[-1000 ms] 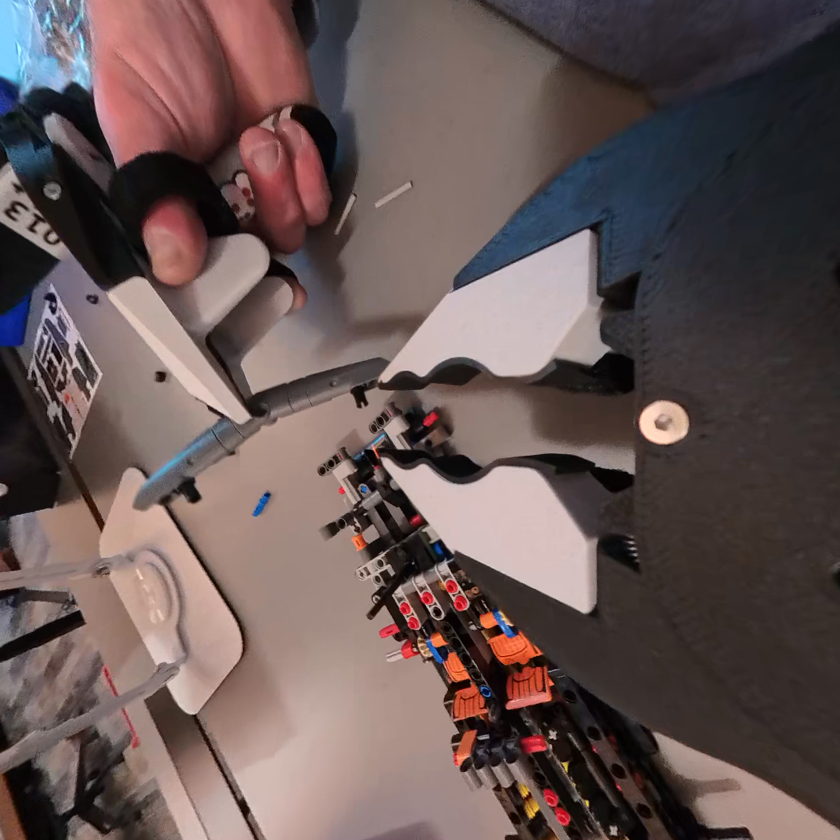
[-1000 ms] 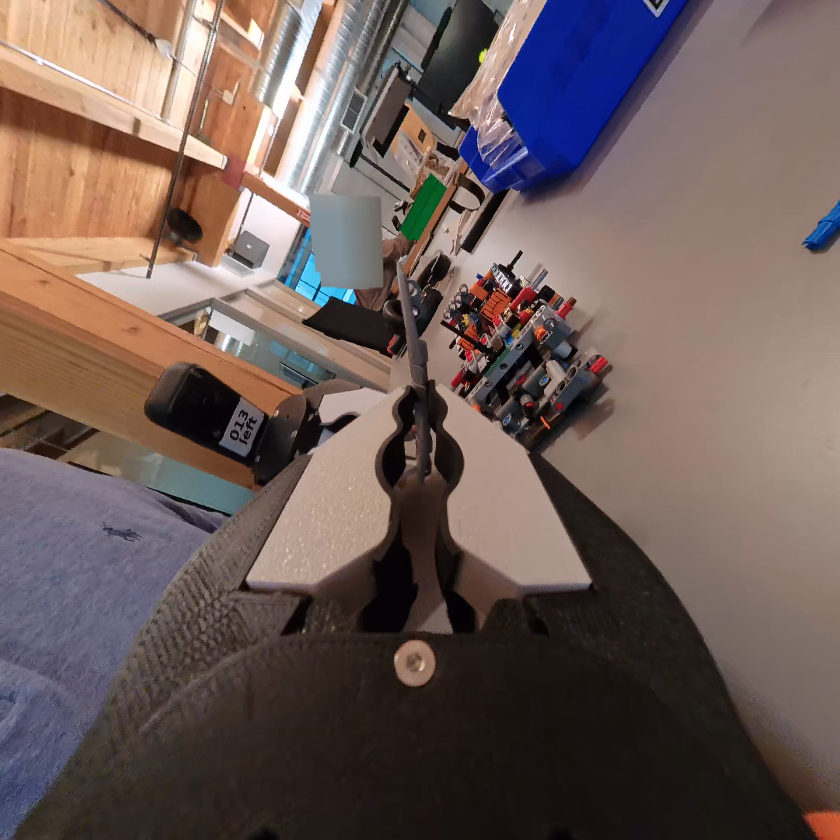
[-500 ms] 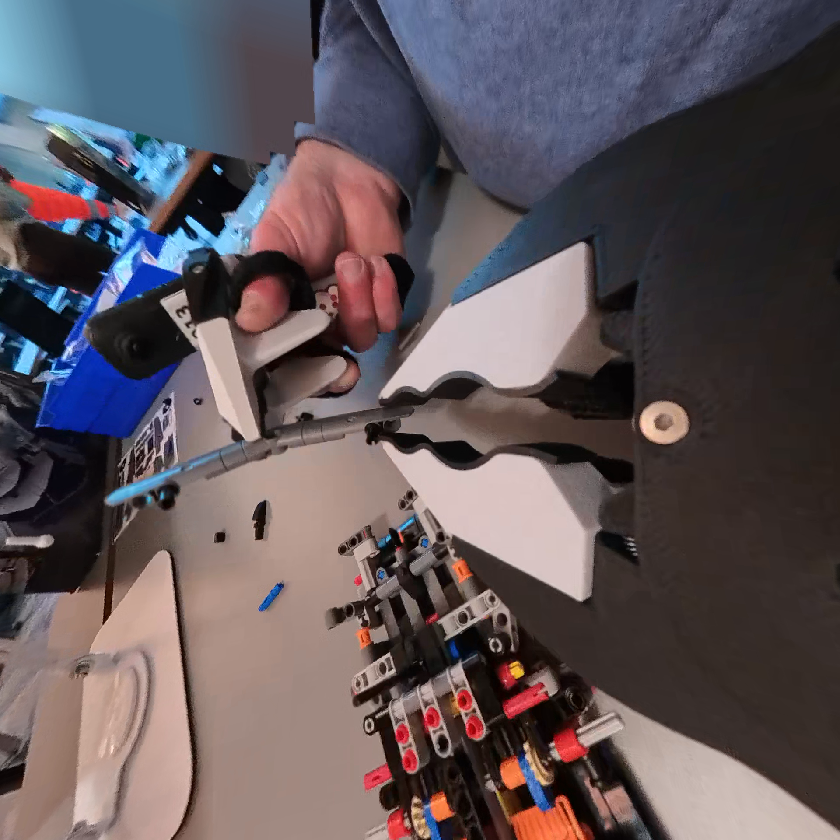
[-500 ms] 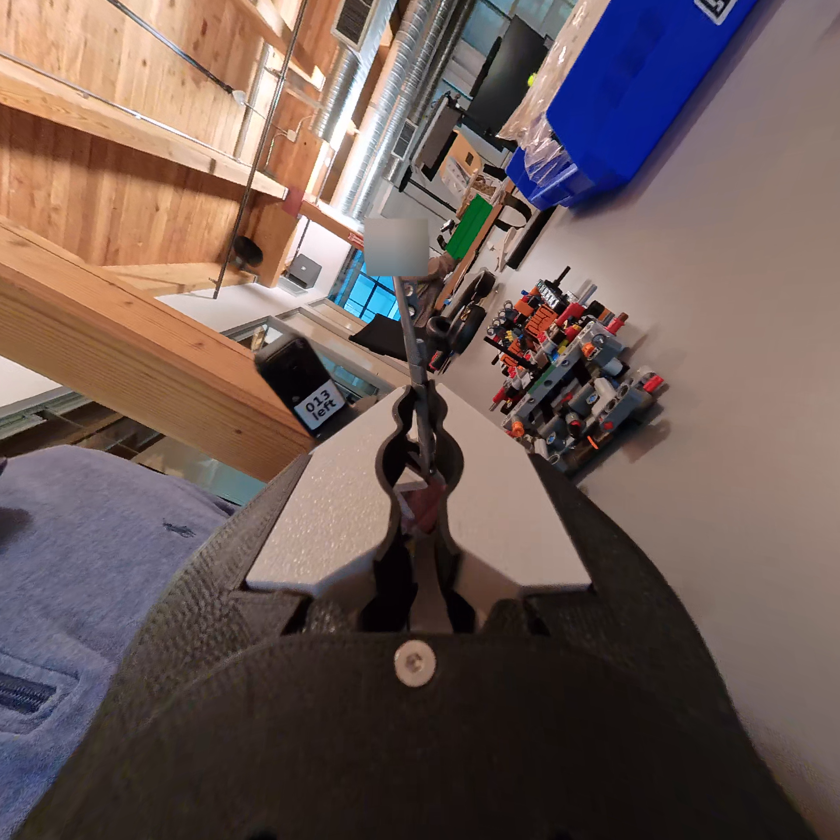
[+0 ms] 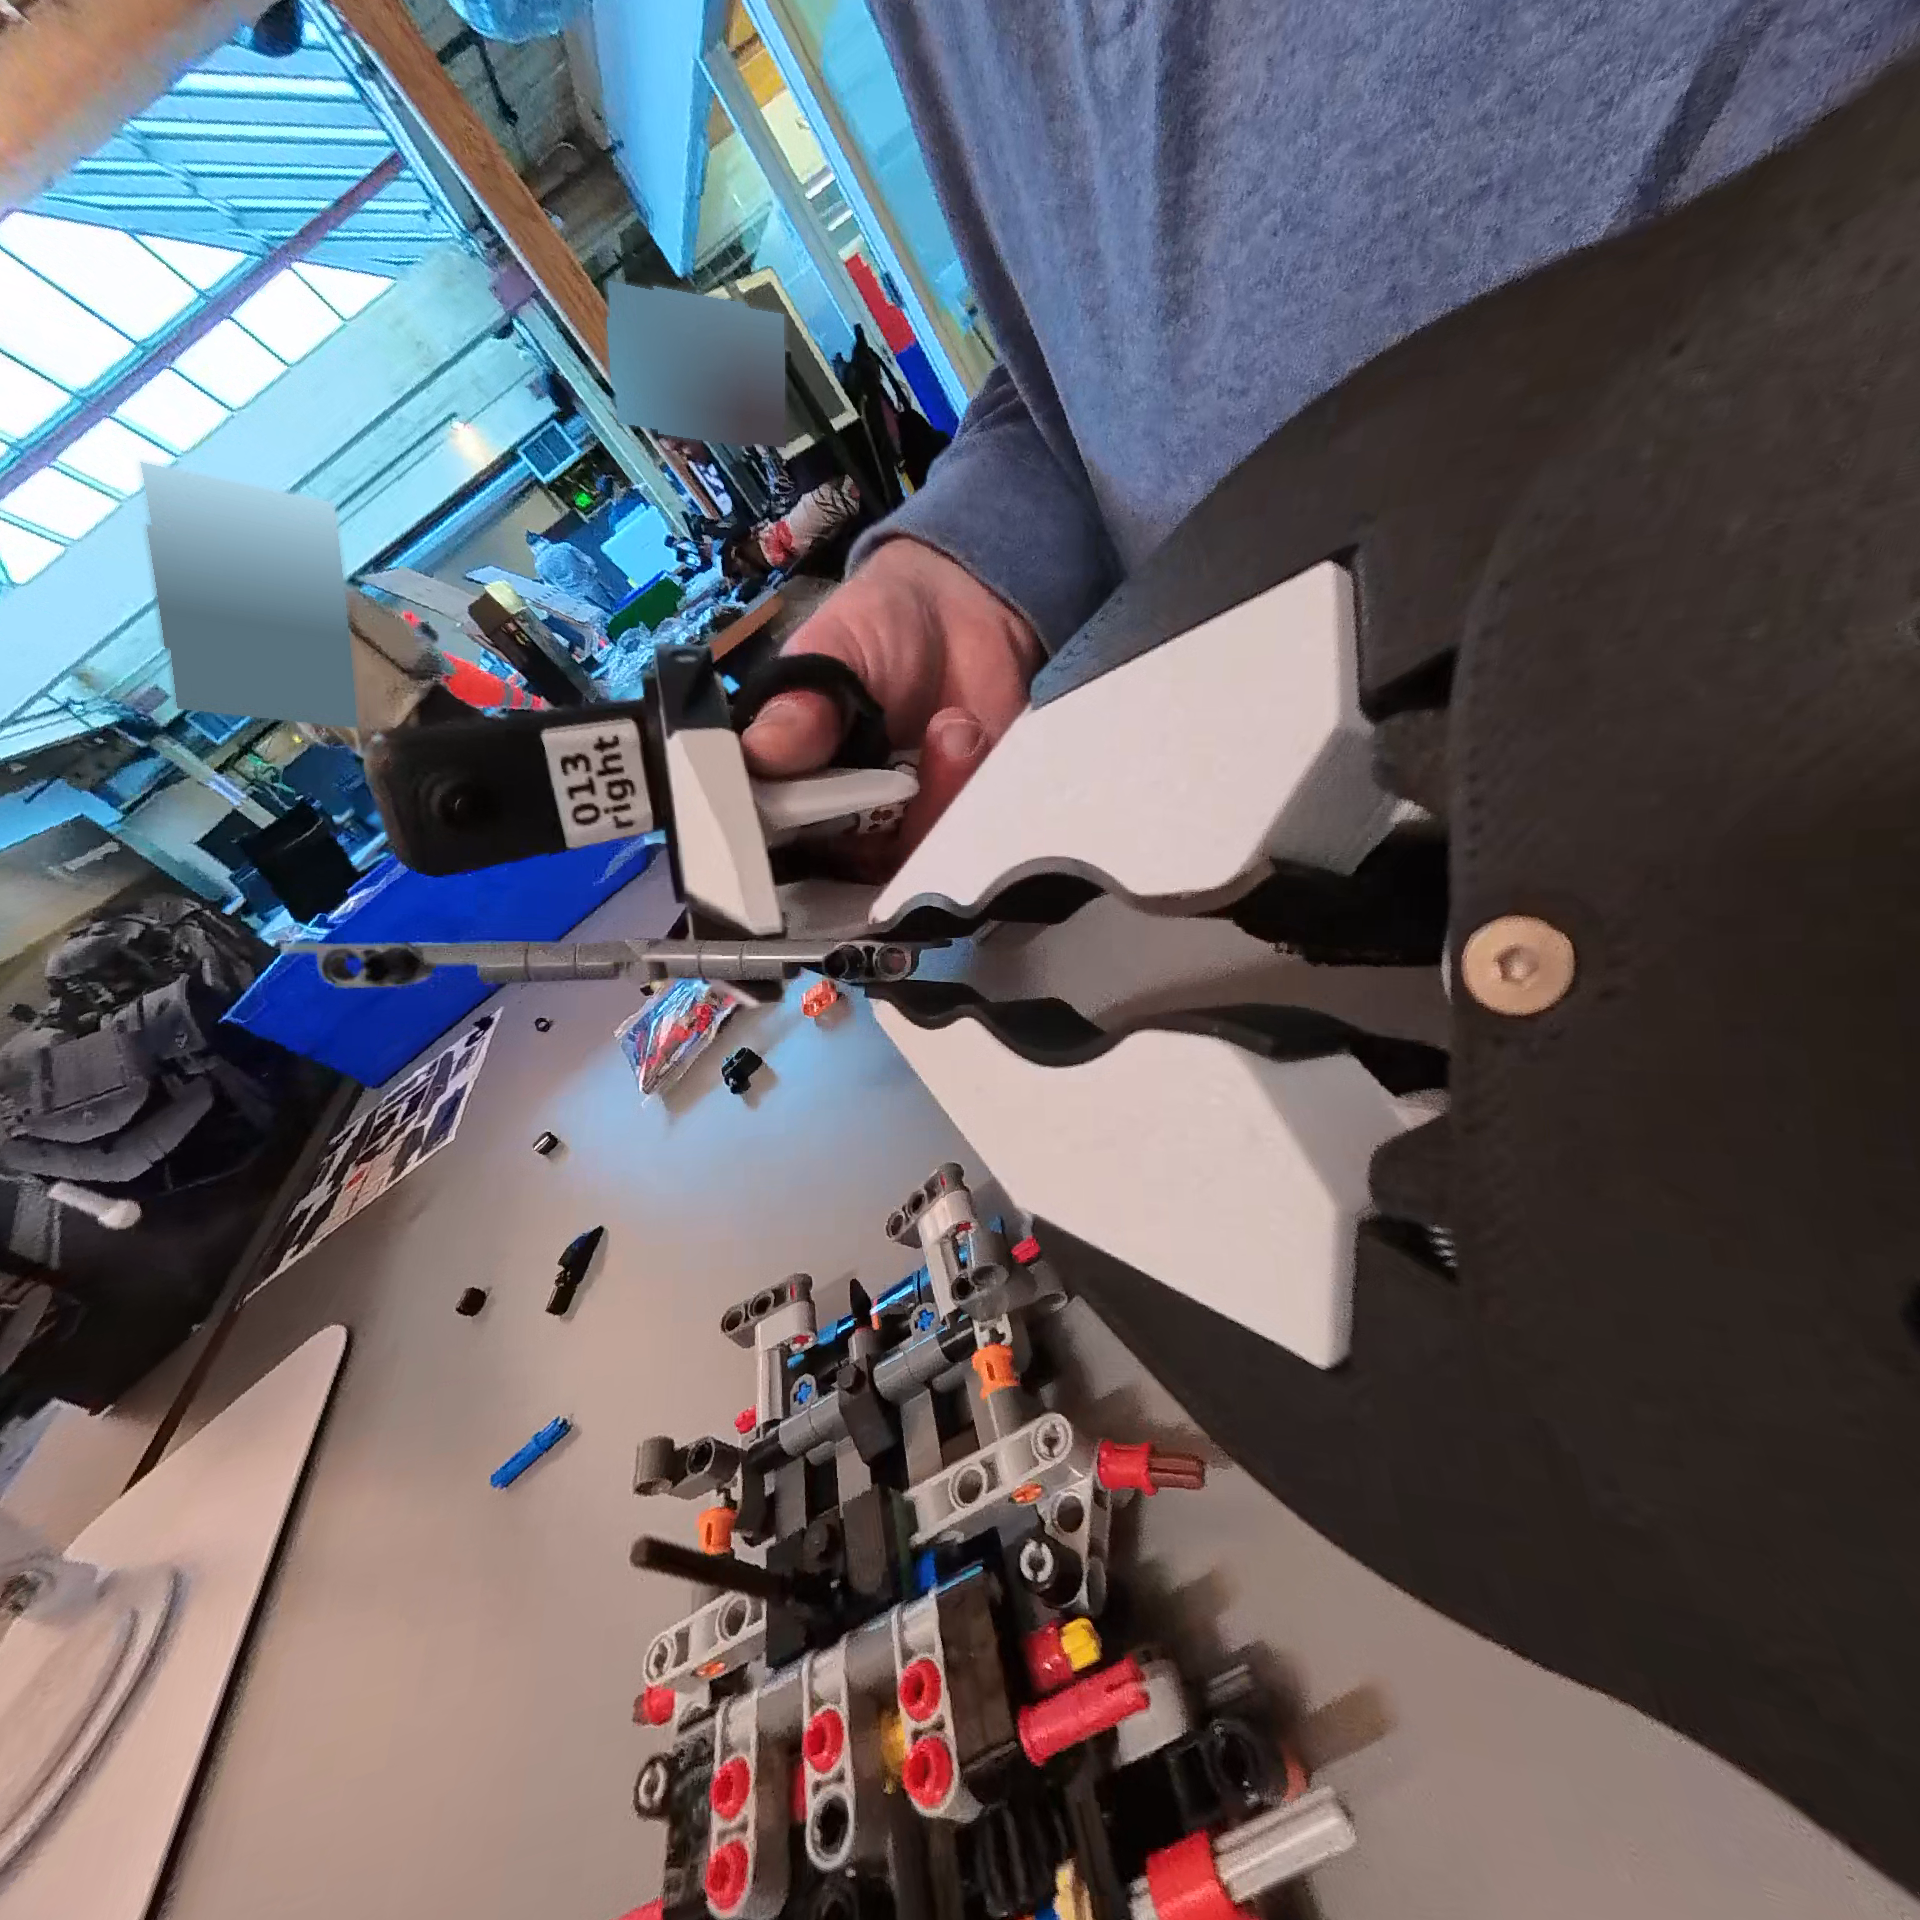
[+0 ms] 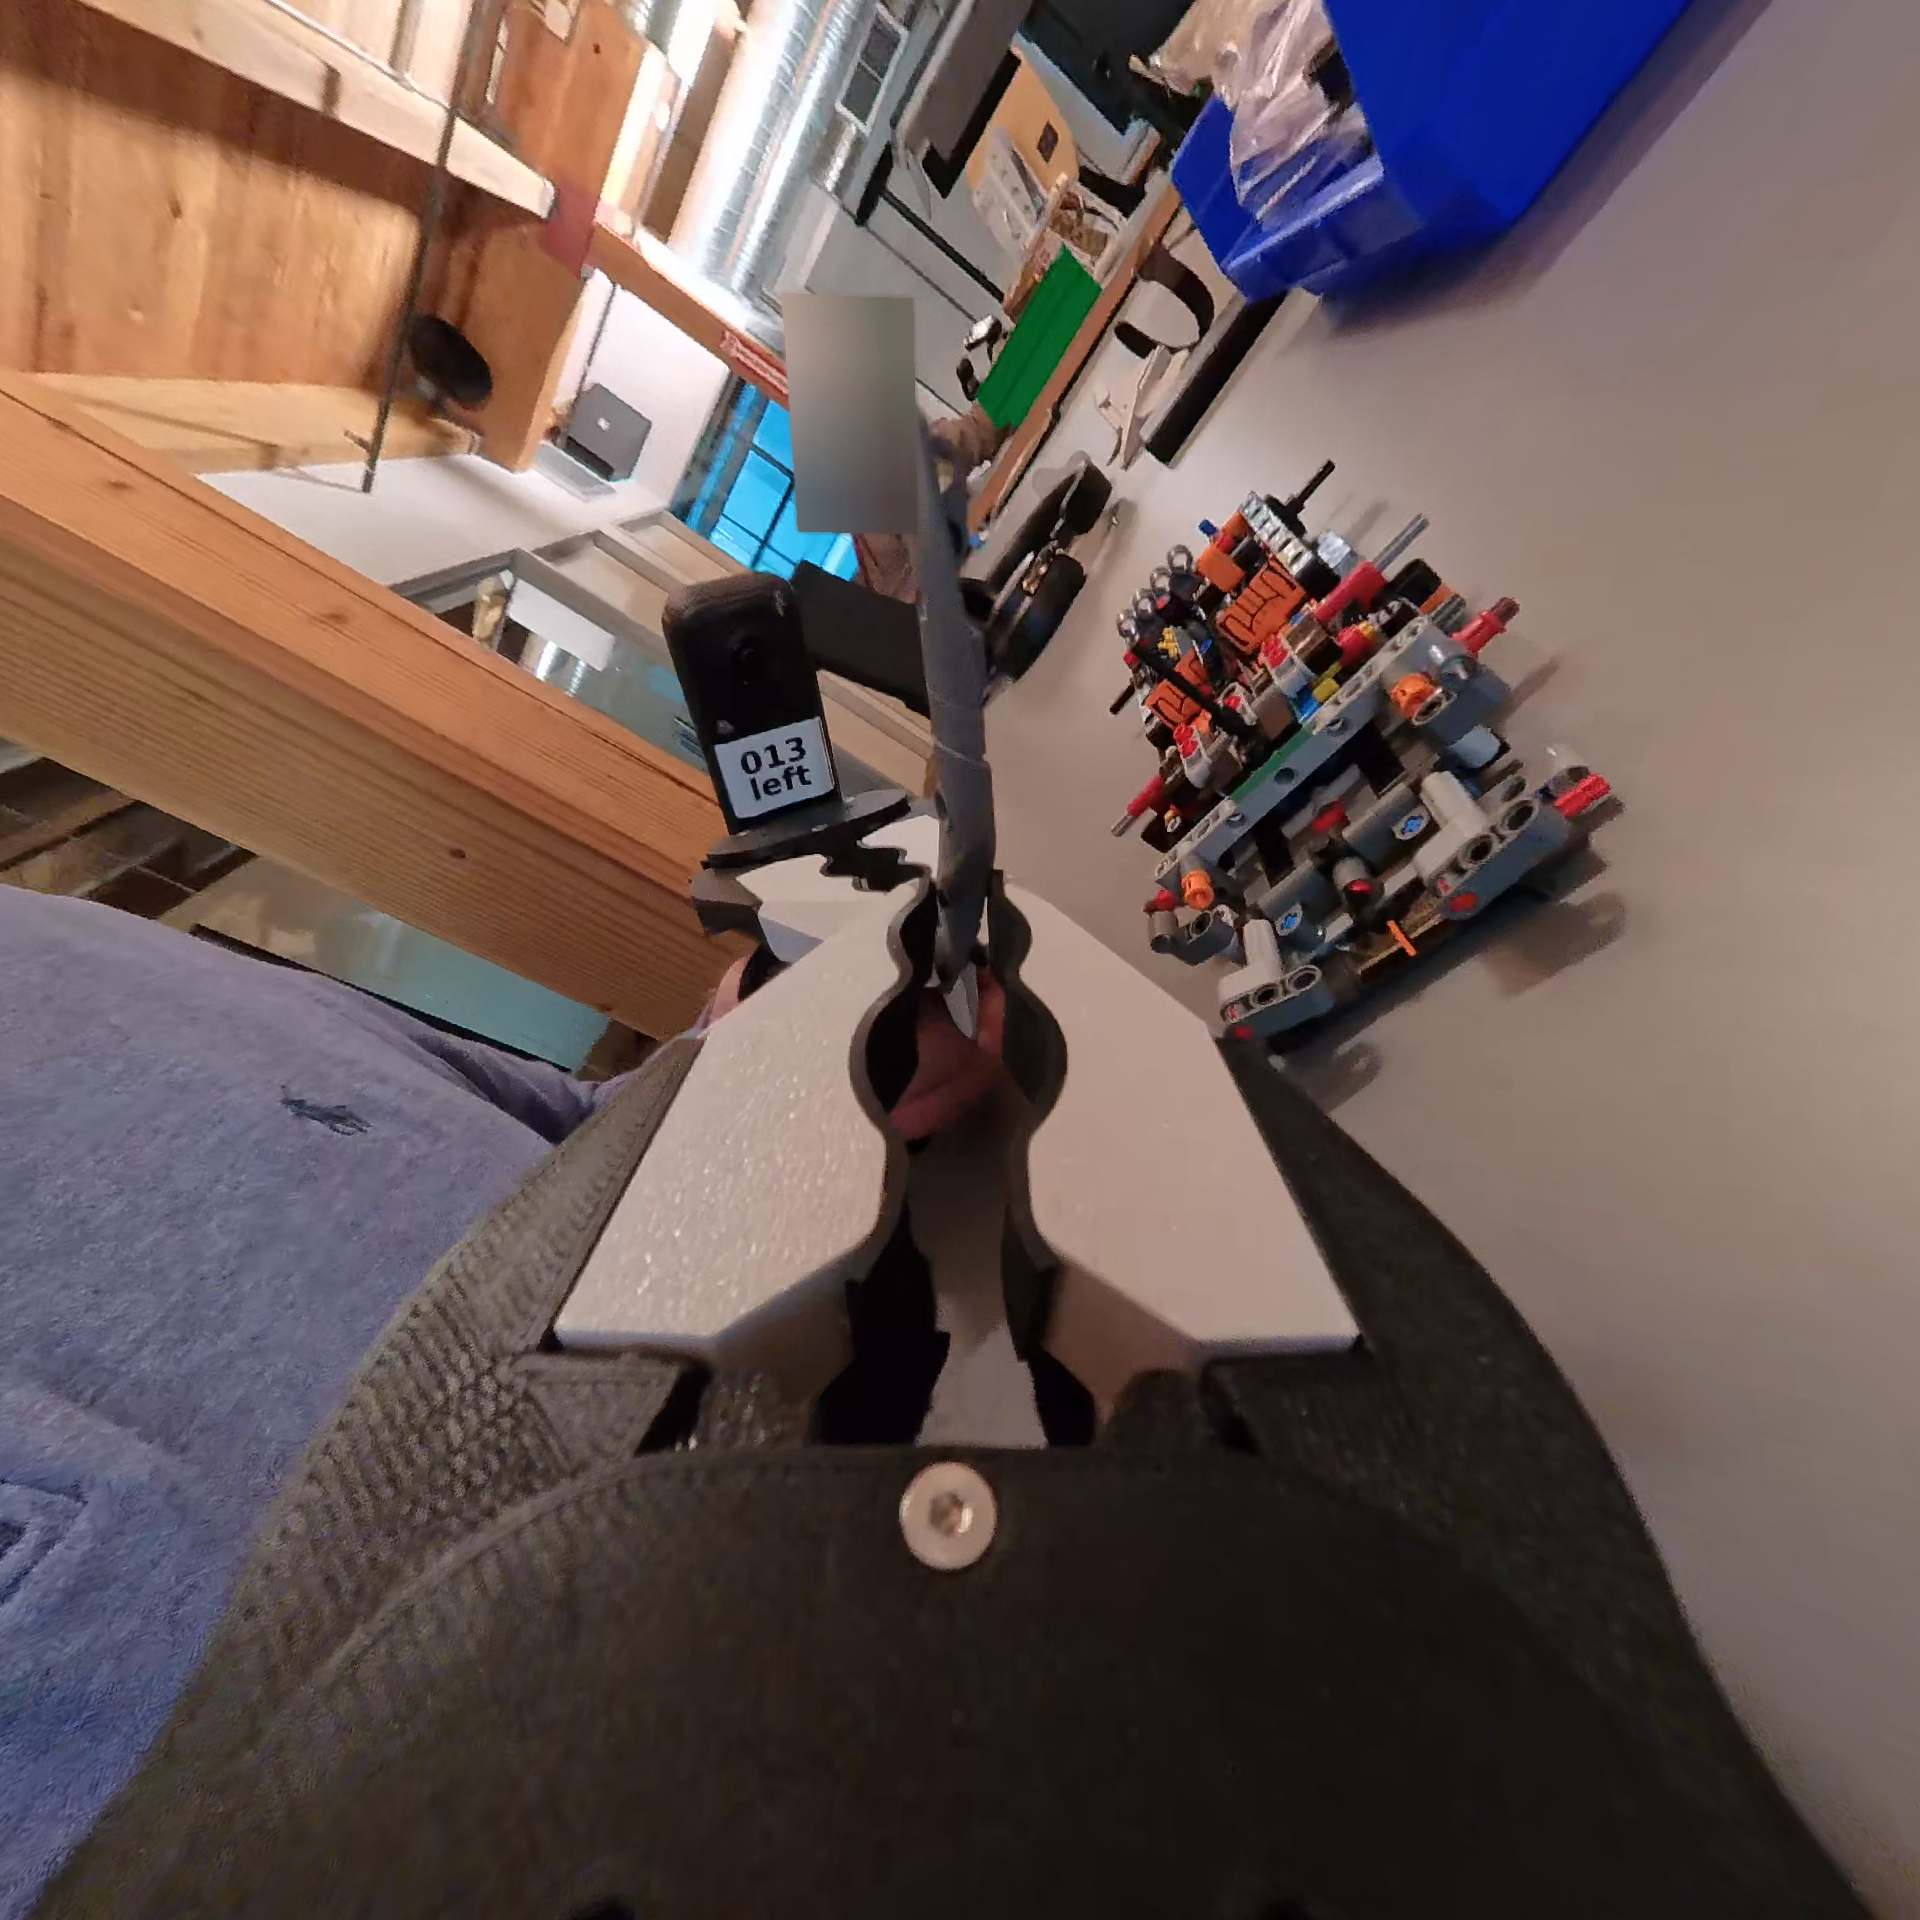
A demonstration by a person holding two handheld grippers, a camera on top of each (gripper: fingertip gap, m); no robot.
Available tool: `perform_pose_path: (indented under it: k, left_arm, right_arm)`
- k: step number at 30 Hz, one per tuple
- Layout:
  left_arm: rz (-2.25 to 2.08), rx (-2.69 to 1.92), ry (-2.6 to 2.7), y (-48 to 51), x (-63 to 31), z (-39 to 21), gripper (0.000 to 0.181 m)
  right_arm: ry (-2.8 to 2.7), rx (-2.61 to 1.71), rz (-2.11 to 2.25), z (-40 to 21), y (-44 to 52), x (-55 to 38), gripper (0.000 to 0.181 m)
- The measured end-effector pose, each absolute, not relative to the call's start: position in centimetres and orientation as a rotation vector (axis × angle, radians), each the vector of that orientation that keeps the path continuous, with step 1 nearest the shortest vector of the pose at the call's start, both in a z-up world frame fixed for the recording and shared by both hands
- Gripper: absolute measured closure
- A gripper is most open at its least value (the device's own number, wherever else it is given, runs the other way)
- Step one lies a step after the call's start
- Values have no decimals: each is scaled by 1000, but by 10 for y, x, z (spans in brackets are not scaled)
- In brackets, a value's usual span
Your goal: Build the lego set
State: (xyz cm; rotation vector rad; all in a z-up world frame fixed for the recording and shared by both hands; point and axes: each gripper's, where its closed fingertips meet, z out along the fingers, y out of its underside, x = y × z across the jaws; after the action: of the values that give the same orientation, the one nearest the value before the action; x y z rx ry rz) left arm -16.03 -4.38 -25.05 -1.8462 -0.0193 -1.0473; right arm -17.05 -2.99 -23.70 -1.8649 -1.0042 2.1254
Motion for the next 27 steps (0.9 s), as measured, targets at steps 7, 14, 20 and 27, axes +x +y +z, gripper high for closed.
perform_pose_path:
  k: [7,14,20,27]
  left_arm:
    - [-1056,-1829,-48,-44,-162,-250,176]
    - [-847,-1859,7,-43,-171,-253,170]
    - [-523,-1934,163,-47,-183,-260,165]
    - [-189,-2010,345,-43,-184,-277,160]
  right_arm:
    - [-1025,-1874,2114,-239,-37,-175,176]
    - [-973,-1895,2127,-241,-33,-179,177]
    - [-954,-1976,2039,-254,-26,-180,177]
    - [-1020,-2092,1899,-274,-32,-182,177]
